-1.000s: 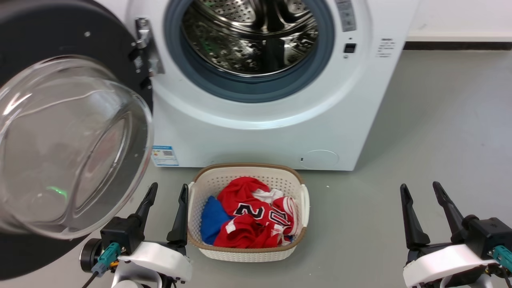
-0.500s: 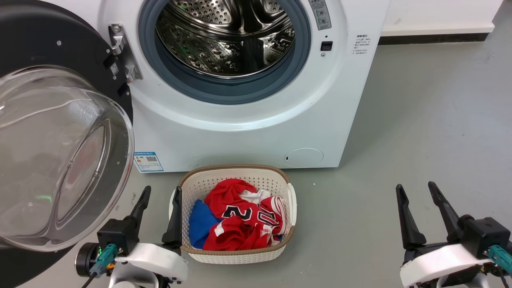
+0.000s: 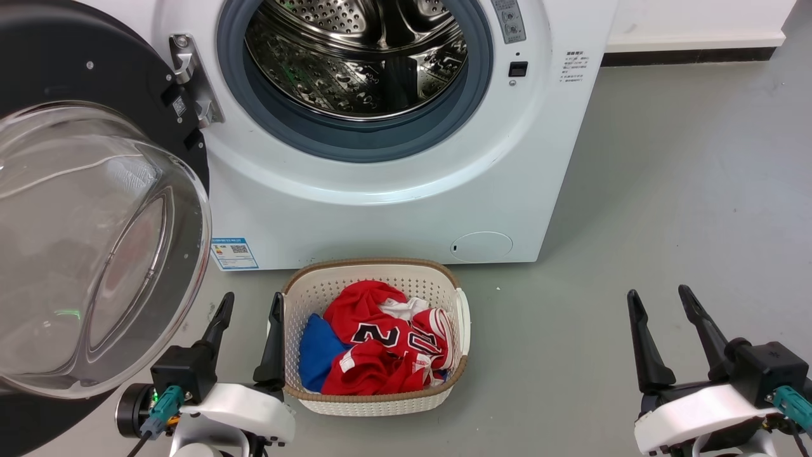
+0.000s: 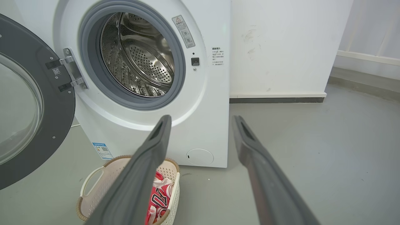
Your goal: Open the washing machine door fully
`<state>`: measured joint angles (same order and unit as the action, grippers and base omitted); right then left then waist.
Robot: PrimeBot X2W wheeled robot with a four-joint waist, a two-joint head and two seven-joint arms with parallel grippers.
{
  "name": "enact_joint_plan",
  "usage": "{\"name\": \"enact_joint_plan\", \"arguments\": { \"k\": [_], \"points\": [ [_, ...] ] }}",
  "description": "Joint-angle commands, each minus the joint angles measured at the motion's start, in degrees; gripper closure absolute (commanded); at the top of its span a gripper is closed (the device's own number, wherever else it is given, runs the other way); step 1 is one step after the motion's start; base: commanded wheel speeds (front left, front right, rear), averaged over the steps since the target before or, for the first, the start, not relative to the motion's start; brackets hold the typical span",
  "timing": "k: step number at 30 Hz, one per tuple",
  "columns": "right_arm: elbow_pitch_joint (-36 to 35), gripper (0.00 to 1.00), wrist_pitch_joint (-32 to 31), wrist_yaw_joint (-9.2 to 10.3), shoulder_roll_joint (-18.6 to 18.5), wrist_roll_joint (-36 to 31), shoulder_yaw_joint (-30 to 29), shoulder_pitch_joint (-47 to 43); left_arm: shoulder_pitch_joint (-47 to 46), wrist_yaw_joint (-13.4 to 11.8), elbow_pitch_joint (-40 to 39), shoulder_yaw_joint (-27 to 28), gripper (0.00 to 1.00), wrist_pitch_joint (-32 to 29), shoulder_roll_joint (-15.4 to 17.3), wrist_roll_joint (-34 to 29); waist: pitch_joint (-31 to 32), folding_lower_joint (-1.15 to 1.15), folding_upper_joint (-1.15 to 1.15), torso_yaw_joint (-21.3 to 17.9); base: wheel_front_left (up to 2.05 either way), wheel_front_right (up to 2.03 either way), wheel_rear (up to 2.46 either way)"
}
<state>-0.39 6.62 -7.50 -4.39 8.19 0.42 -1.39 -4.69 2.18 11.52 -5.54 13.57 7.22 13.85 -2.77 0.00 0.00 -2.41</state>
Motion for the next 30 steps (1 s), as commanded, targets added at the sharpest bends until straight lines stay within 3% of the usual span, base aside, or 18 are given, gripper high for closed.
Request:
{"name": "enact_joint_plan", "arguments": {
  "k": [1,4,5,8,30],
  "points": [
    [0.09,0.00,0.29,0.01,-0.31,0.24,0.02,0.41,-0.46,-0.17,0.19,-0.01,0.00,0.39,0.40,0.22,0.00,0.00,0.00,0.03,0.00,0.00,0.00],
    [0.23,0.00,0.38,0.01,-0.35,0.31,0.08,0.42,-0.40,-0.27,0.28,-0.07,0.00,0.54,0.46,0.31,0.08,0.00,0.00,0.04,0.00,0.00,0.00],
    [0.33,1.00,0.17,0.00,-0.07,0.07,0.05,0.00,0.00,-0.13,0.27,0.02,1.00,0.21,0.07,0.09,0.07,0.00,0.00,0.03,0.00,0.00,0.00],
    [1.94,1.00,0.07,0.00,0.10,0.06,0.17,-0.95,1.11,-0.15,1.95,-0.01,1.00,0.08,-0.51,0.08,0.07,0.00,0.00,0.03,0.00,0.00,0.00],
    [5.25,1.00,-2.63,0.00,-0.44,24.64,-0.62,1.51,0.15,1.39,2.07,3.48,1.00,-5.62,-1.55,21.96,0.51,0.00,0.00,0.45,0.00,0.00,0.00]
  ]
}}
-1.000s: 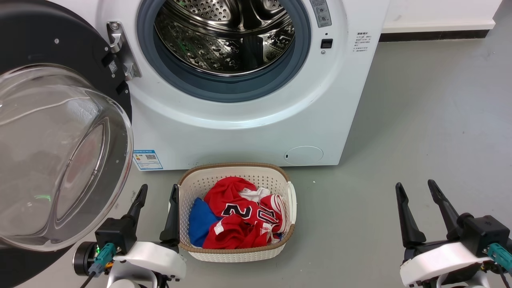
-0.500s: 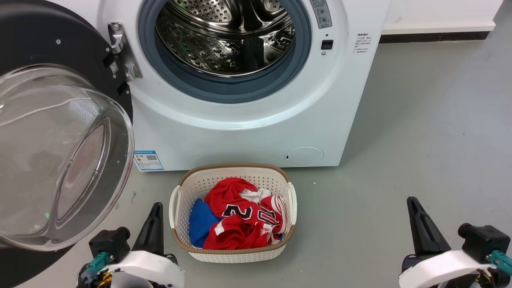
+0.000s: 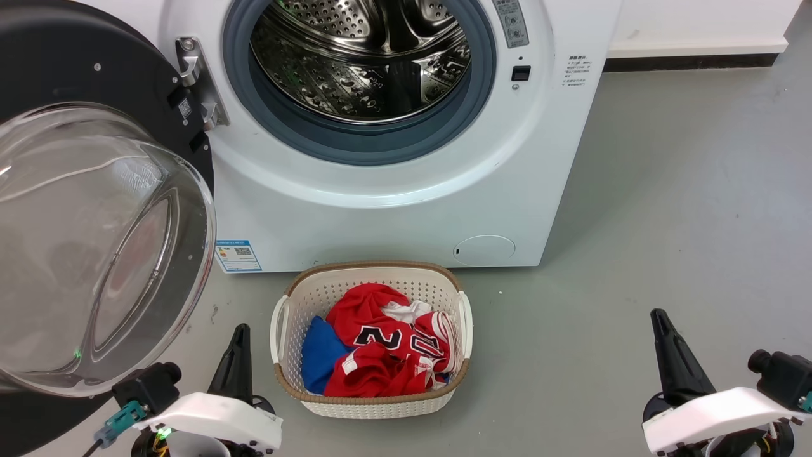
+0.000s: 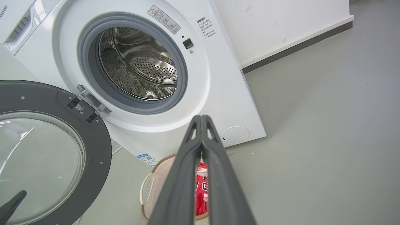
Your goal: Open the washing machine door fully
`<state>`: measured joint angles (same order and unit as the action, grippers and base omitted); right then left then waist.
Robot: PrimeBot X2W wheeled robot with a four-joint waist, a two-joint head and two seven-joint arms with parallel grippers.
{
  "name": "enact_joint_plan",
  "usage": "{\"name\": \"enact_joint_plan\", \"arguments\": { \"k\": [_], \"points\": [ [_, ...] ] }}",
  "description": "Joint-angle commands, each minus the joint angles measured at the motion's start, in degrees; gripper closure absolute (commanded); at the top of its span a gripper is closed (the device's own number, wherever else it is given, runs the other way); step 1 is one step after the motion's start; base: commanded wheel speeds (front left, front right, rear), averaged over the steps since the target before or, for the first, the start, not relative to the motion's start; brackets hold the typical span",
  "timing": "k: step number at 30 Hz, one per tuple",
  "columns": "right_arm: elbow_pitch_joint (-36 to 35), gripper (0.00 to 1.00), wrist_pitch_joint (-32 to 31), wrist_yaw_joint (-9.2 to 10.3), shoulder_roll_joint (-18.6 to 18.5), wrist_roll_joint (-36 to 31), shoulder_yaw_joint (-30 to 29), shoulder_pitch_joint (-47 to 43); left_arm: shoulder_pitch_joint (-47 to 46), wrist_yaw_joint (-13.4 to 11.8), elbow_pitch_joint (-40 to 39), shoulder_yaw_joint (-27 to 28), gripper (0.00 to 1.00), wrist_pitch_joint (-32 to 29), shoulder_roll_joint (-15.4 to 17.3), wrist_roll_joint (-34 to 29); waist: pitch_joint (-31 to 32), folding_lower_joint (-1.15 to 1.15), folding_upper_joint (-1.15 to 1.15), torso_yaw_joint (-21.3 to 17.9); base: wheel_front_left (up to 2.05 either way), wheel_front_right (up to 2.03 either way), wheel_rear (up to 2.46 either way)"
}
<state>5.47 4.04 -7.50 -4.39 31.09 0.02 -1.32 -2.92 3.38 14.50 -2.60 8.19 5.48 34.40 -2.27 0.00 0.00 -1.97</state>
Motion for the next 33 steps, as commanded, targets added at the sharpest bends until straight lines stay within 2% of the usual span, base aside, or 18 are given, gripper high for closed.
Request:
{"name": "enact_joint_plan", "arguments": {
  "k": [1,33],
  "points": [
    [-0.47,1.00,-0.17,0.00,-0.45,2.70,-0.26,1.53,-1.66,0.26,-0.91,0.66,1.00,-0.46,0.16,2.29,0.03,0.00,0.00,0.03,0.00,0.00,0.00],
    [3.20,1.00,-3.70,0.00,-0.45,28.20,-1.88,4.25,-2.61,1.93,-0.82,4.29,1.00,-6.51,-1.04,25.69,0.67,0.00,0.00,0.64,0.00,0.00,0.00]
  ]
}}
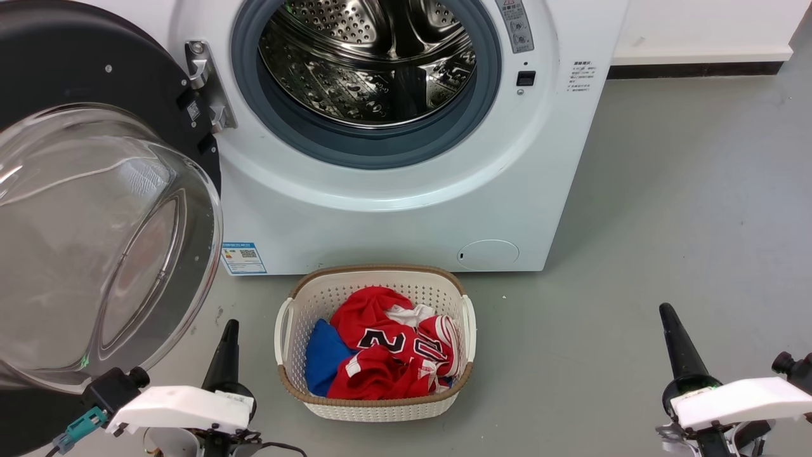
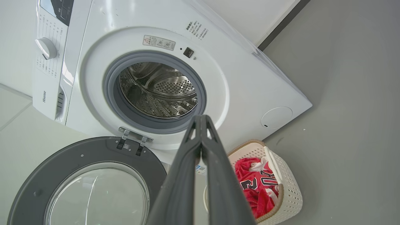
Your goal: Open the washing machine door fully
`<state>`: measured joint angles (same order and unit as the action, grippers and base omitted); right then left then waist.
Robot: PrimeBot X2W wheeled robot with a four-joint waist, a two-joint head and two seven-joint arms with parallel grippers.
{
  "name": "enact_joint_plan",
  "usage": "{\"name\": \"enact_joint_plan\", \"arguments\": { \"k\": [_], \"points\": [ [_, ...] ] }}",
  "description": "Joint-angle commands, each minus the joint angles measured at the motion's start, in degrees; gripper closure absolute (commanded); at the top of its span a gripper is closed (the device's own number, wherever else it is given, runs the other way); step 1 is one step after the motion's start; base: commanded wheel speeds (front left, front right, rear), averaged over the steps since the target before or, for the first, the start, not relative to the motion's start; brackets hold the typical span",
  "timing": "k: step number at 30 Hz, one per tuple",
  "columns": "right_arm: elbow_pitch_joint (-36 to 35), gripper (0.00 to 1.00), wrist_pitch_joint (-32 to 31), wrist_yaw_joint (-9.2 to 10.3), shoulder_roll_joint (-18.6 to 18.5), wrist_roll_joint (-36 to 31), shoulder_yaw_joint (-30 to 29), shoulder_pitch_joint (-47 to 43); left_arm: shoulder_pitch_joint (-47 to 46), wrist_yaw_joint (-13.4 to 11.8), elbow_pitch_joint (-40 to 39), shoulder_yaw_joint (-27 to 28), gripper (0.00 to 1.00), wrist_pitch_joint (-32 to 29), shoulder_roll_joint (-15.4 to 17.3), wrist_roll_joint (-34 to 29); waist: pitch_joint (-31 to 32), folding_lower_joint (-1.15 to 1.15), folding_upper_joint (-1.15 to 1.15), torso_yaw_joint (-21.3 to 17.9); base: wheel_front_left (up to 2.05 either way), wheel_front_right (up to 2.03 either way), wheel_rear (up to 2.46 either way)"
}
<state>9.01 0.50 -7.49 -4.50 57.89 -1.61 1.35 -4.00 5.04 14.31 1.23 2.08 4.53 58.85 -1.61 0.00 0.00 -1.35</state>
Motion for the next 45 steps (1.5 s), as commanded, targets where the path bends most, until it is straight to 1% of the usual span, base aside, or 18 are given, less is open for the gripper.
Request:
{"name": "enact_joint_plan", "arguments": {
  "k": [1,27,45],
  "points": [
    [-0.24,1.00,-0.28,-0.01,-0.33,2.08,-0.31,1.65,-1.55,0.33,-0.63,0.56,1.00,-0.52,-0.13,1.89,0.04,0.00,0.00,0.04,0.00,0.00,0.00],
    [2.02,1.00,-2.62,-0.01,0.02,16.78,-1.61,3.09,-1.98,1.31,-0.52,2.65,1.00,-4.08,-0.75,15.61,0.55,0.00,0.00,0.51,0.00,0.00,0.00],
    [3.38,1.00,-4.20,0.00,0.34,25.39,-2.51,4.02,-2.31,1.92,-0.45,3.99,1.00,-6.25,-1.17,23.79,0.91,0.00,0.00,0.86,0.00,0.00,0.00]
  ]
}}
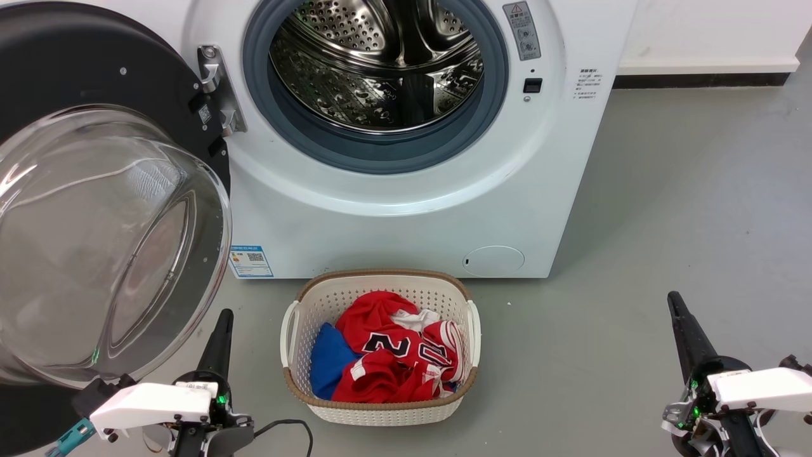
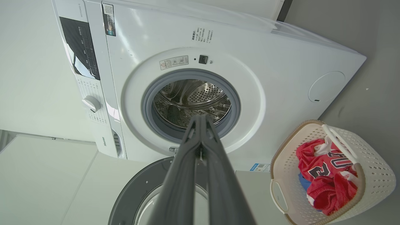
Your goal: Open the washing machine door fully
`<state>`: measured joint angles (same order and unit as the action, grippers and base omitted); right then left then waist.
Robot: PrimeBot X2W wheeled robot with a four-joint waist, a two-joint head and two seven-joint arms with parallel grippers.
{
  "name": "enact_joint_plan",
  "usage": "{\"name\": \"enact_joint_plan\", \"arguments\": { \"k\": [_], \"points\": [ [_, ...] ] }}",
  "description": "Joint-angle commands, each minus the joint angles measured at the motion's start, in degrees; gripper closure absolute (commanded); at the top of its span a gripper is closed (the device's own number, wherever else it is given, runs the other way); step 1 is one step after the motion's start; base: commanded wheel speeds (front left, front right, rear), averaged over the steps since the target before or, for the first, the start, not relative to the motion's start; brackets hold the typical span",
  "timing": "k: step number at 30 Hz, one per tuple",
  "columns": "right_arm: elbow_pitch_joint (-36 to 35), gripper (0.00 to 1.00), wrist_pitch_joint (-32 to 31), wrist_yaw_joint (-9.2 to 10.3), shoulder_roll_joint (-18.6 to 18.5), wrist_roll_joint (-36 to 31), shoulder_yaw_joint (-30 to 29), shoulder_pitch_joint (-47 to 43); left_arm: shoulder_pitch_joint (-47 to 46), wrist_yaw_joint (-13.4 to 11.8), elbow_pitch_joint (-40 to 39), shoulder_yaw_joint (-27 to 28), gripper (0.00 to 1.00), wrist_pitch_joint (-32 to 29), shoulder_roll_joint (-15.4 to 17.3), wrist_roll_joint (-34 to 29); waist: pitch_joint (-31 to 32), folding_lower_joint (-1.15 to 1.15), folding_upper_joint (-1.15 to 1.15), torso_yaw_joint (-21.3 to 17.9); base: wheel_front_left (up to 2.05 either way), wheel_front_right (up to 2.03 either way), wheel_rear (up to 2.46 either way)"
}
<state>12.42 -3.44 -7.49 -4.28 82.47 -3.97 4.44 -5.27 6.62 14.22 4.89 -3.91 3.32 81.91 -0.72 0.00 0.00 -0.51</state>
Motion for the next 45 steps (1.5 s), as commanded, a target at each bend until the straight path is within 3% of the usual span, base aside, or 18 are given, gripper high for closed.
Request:
{"name": "enact_joint_plan", "arguments": {
  "k": [1,24,45],
  "points": [
    [0.03,1.00,-0.31,0.00,0.14,1.26,-0.19,0.96,-1.06,0.38,-0.35,0.39,1.00,-0.40,0.02,1.15,0.03,0.00,0.00,0.03,0.00,0.00,0.00],
    [1.68,1.00,-2.16,0.00,0.51,11.31,-1.36,2.02,-1.22,1.01,-0.23,1.89,1.00,-2.87,-0.55,10.74,0.53,0.00,0.00,0.50,0.00,0.00,0.00],
    [1.64,1.00,-2.45,0.00,0.75,10.65,-1.66,1.95,-1.15,1.02,-0.23,1.83,1.00,-2.80,-0.53,10.49,0.54,0.00,0.00,0.51,0.00,0.00,0.00]
  ]
}}
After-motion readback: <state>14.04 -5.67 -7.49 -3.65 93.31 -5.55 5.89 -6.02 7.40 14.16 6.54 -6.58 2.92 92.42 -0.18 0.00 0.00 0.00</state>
